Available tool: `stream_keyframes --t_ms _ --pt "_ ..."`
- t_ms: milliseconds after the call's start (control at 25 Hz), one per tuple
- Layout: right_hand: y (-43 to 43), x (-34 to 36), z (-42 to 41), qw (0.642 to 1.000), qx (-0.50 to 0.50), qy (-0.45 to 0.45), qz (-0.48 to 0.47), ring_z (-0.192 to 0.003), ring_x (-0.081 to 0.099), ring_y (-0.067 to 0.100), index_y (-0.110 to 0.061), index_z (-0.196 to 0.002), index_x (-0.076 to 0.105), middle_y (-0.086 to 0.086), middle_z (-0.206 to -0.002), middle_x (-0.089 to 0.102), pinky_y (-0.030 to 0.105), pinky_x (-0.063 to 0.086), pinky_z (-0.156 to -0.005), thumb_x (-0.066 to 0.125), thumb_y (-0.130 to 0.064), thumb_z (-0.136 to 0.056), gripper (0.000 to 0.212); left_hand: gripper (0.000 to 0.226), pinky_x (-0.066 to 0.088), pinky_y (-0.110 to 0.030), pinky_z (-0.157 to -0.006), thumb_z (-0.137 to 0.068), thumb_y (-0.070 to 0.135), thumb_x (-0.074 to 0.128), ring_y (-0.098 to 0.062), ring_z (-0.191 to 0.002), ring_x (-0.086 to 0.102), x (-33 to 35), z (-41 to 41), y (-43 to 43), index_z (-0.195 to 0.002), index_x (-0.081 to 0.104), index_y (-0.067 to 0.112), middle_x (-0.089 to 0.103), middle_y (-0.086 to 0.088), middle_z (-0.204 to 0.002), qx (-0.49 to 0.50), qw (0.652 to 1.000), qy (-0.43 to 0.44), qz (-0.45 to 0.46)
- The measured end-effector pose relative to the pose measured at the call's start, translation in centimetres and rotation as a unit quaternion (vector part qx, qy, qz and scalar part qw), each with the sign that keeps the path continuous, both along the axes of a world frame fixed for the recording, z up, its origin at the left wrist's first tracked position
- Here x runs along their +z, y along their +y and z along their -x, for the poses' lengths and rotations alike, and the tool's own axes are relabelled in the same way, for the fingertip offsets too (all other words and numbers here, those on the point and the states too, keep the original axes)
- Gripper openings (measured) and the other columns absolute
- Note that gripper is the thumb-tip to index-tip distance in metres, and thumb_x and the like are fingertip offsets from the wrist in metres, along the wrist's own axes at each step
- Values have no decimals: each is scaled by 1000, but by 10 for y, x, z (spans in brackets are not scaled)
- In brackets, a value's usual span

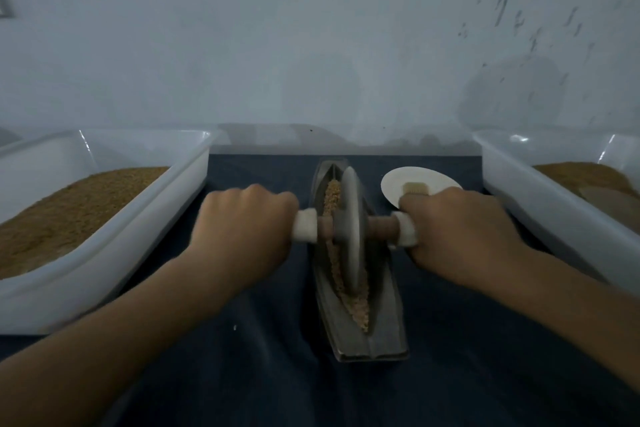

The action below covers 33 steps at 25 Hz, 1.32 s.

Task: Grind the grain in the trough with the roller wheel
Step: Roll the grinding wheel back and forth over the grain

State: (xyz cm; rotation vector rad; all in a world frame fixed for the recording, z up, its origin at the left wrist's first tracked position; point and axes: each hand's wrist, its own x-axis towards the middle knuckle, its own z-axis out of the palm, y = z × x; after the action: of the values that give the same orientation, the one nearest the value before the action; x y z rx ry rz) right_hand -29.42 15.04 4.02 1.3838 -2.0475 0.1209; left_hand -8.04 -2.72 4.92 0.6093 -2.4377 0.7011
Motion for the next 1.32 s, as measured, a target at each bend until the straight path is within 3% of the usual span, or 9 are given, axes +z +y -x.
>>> stream_keyframes --t_ms 160,400,560,640,760,920,1160,1240,1320 --pt "6 3 3 999 29 13 14 -45 22 12 -33 -72 52 -15 -58 21 16 16 -47 69 -44 -59 25 34 9 -19 -49 -65 34 65 -13 -42 13 -2 -5 -5 -67 32 29 20 9 -53 -5 1000 3 -20" --pt "-59 35 8 991 -80 -72 -78 -74 53 21 -27 -93 61 -2 -89 61 31 40 -60 67 -31 -85 10 7 36 -33 -58 -90 26 57 -22 -63 48 8 48 -30 -86 57 21 51 1 -74 114 982 -18 -148" --pt "1 5 -4 1000 2 14 -12 -47 32 17 -34 -72 34 -11 -58 29 19 11 -47 58 -43 -65 27 35 9 -19 -47 -64 28 65 -11 -42 9 -6 -1 -7 -66 30 28 19 10 -53 -21 999 36 15" --pt "11 0 -2 999 27 22 17 -42 26 17 -37 -71 33 -13 -56 17 15 5 -50 50 -50 -61 24 37 6 -17 -50 -59 28 62 -8 -44 1 -6 -6 -10 -65 26 29 17 11 -51 -43 999 29 6" --pt "-26 14 4 999 -35 -13 -9 -54 47 19 -31 -71 48 -9 -63 44 22 28 -46 63 -41 -75 18 23 22 -27 -47 -76 26 66 -17 -46 25 -4 24 -18 -69 45 25 30 6 -56 68 996 -7 -49" --pt "-70 33 17 987 -77 -116 -84 -77 60 22 -27 -88 59 -2 -86 63 31 46 -63 67 -28 -84 8 8 38 -35 -62 -91 28 56 -27 -76 59 19 61 -39 -93 62 23 59 -1 -84 100 985 -42 -133" --pt "14 -5 6 999 51 4 17 -42 27 11 -38 -74 45 -15 -56 25 16 14 -46 52 -55 -62 21 26 7 -18 -49 -65 34 55 -16 -40 16 1 -5 -8 -66 29 29 18 10 -52 -58 998 15 36" --pt "2 0 8 999 36 21 17 -43 21 8 -36 -70 46 -15 -55 25 16 14 -46 54 -51 -63 18 27 13 -19 -46 -68 33 60 -19 -41 22 -2 2 -13 -65 34 29 19 9 -54 -17 1000 -9 14" --pt "-35 9 14 999 -35 -13 -9 -51 40 14 -32 -75 53 -11 -63 48 23 27 -47 63 -42 -74 14 16 32 -28 -47 -80 30 64 -24 -50 42 0 32 -24 -74 51 24 33 5 -59 61 997 -16 -35"
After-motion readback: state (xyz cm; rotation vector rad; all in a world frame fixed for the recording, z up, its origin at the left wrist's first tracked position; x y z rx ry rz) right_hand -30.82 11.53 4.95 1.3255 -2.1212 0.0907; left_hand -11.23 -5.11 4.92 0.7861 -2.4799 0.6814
